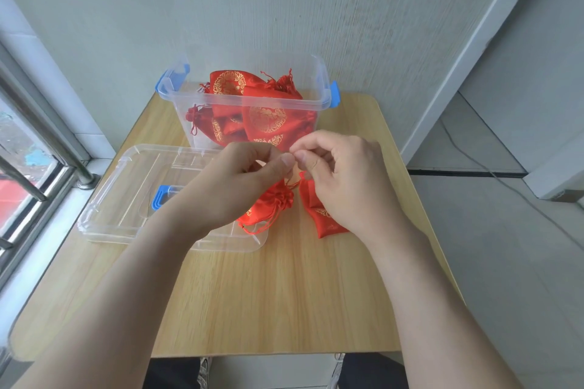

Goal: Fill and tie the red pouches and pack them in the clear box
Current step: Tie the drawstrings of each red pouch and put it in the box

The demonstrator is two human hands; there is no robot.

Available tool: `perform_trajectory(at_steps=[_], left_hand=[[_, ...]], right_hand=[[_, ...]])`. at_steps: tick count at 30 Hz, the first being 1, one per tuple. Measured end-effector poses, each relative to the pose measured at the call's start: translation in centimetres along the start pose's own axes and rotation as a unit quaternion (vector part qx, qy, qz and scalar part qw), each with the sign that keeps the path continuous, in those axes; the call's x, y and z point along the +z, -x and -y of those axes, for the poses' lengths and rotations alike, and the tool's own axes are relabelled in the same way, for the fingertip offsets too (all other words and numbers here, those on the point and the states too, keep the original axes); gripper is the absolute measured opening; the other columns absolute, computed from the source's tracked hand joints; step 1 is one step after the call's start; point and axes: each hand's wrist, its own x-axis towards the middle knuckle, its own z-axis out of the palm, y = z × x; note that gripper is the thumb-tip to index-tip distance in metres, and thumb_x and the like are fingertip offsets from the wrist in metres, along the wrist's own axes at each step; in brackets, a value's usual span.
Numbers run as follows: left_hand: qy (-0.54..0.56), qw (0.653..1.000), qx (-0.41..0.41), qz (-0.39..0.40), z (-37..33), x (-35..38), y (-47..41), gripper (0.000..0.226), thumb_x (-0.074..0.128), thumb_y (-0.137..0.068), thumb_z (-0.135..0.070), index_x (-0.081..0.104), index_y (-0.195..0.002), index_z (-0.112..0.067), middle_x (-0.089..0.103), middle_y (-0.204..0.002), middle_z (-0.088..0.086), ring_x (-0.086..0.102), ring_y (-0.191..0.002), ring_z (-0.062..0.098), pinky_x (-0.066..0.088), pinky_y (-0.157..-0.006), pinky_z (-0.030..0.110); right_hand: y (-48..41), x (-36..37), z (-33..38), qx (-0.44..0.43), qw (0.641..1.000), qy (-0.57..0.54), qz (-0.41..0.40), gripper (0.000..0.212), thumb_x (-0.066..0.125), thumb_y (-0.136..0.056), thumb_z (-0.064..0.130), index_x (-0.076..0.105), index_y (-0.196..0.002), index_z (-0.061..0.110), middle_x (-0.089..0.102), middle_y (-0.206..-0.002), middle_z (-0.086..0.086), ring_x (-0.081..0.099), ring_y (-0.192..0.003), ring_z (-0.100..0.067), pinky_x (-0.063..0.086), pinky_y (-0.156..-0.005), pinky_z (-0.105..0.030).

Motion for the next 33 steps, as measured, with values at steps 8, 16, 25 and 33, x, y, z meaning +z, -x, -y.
perform_trajectory(at_steps=[8, 16, 25, 33], left_hand=[[-0.028, 0.999, -0.017, -0.001, -0.1, 0.5, 0.2, 0.02, 0.058, -0.108, -0.029, 0.071, -0.101, -0.017, 0.079, -0.103, -0.006, 0.071, -0.085, 0.005, 0.053, -0.081, 0.034], [0.025, 0.998, -0.014, 0.056, -0.6, 0.4, 0.5, 0.047, 0.048, -0.086, 0.022, 0.068, -0.111, -0.012, 0.075, -0.081, 0.009, 0.063, -0.069, 0.023, 0.052, -0.064, 0.031], [-0.028, 0.998, -0.06, 0.002, -0.9, 0.3, 0.3, 0.028, 0.038, -0.074, -0.011, 0.063, -0.083, -0.019, 0.059, -0.06, -0.003, 0.047, -0.056, 0.014, 0.044, -0.063, 0.039], [-0.17, 0.983, 0.008, -0.073, -1.0, 0.7, 0.5, 0.012, 0.06, -0.102, -0.026, 0.072, -0.099, -0.027, 0.074, -0.075, -0.006, 0.07, -0.07, 0.005, 0.049, -0.062, 0.023]], right_hand=[[-0.5, 0.1, -0.2, 0.041, 0.989, -0.089, -0.107, 0.011, 0.063, -0.105, 0.013, 0.074, -0.104, 0.012, 0.073, -0.083, 0.009, 0.075, -0.075, -0.012, 0.062, -0.074, -0.043], [-0.3, 0.1, -0.6, 0.056, 0.989, -0.035, -0.134, 0.012, 0.065, -0.102, 0.009, 0.075, -0.098, 0.014, 0.071, -0.076, 0.012, 0.073, -0.07, -0.009, 0.06, -0.075, -0.042], [0.1, 0.1, -0.8, 0.095, 0.986, 0.041, -0.13, 0.014, 0.067, -0.1, 0.01, 0.075, -0.093, 0.019, 0.069, -0.072, 0.016, 0.07, -0.07, -0.009, 0.057, -0.088, -0.047], [0.0, 0.2, -0.3, 0.078, 0.996, -0.016, -0.049, 0.009, 0.074, -0.096, 0.014, 0.08, -0.091, 0.019, 0.073, -0.075, 0.019, 0.073, -0.072, -0.004, 0.062, -0.079, -0.037]])
